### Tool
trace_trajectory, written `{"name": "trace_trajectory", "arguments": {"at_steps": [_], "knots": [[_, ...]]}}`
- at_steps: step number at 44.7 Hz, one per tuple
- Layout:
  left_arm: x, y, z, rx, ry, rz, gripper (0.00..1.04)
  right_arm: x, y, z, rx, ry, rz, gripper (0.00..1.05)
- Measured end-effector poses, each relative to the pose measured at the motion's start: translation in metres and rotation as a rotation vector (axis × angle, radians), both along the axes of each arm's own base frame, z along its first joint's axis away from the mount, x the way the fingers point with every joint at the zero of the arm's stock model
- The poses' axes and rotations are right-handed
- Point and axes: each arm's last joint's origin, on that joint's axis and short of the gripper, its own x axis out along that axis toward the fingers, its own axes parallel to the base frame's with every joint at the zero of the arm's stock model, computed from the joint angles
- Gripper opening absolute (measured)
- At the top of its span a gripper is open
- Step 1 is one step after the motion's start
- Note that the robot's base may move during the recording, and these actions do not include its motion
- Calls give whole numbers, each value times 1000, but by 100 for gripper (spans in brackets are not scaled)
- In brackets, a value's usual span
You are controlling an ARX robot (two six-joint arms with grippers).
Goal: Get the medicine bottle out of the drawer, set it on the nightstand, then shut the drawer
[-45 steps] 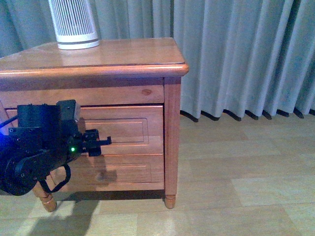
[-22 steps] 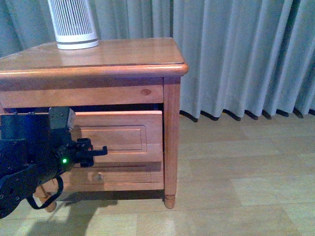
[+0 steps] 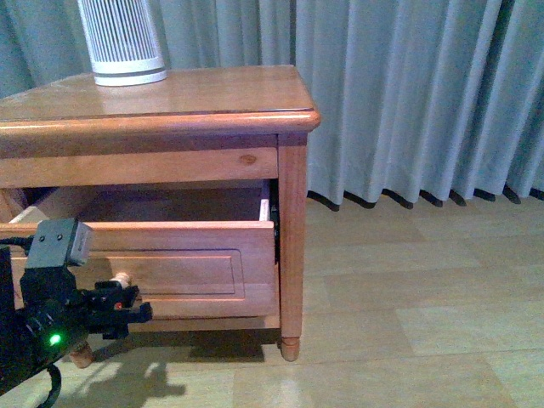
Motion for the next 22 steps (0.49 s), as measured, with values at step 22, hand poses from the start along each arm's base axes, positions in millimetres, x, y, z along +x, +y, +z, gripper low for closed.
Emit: {"name": "trace_trajectory", "arguments": {"at_steps": [22], "knots": [[-71,30,-16,18,107,165,3,0,0,0,0,0,0,98]]}}
